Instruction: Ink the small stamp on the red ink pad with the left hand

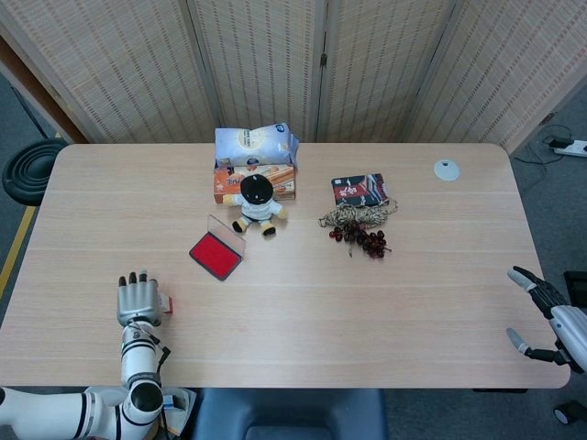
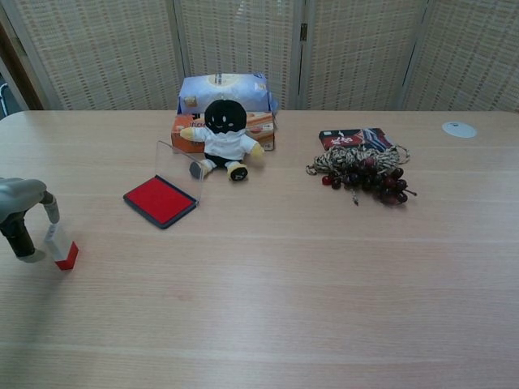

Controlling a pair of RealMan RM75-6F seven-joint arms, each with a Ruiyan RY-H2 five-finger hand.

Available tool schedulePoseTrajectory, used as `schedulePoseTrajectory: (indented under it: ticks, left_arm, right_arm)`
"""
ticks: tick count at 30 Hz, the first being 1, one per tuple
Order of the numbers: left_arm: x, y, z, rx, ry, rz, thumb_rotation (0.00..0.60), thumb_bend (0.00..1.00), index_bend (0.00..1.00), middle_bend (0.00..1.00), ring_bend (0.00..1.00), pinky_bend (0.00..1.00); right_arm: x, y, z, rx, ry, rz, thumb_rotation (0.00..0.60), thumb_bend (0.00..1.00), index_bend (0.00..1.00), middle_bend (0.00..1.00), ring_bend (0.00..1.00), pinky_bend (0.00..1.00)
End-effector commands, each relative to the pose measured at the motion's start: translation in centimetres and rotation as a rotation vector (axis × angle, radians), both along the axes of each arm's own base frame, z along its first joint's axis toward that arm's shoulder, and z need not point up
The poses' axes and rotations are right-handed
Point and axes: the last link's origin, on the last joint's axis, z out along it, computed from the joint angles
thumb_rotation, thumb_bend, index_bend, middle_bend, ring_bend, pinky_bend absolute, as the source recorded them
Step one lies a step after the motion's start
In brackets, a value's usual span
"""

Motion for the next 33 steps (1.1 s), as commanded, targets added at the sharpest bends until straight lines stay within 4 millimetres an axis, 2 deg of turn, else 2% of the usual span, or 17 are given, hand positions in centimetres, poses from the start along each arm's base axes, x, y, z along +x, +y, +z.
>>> schedulePoseTrajectory:
  ticks: [1,13,22,33]
  left_arm:
    - [0.17,0.03,-0.07,-0.001,0.0,-0.001,0.6,0.3,0.24,0.05,0.0,0.07]
    - [0.93,0.17,-0.56,-0.006,0.008,-0.012,0.6,0.3,0.25,0.07,0.0,0.07]
    - [0.82,0.36,-0.7,-0.004,0.014,-0.012,0.6,0.3,0.33,0.16,0.03,0.11]
    - [0.07,0.78,-0.81,-0.005,-0.002,-0.022,0.6,0.3,0.37,0.21,0.07,0.13]
  right_arm:
    - [-0.04,0.0,0.06,-0.001,-0.001,-0.001,0.6,0.38,0.02,0.0,0.0,0.0]
    - [-0.11,0.08,0.23,0.001,-0.009,0.006,0.6,0.38,0.02,0.0,0.0,0.0]
    - [-0.11,0.18,0.33,-0.004,-0.009,0.008,0.6,0.38,0.02,0.0,0.0,0.0]
    - [-0.09,0.15,0.21,-0.004,-0.002,0.004,0.6,0.38,0.02,0.0,0.0,0.0]
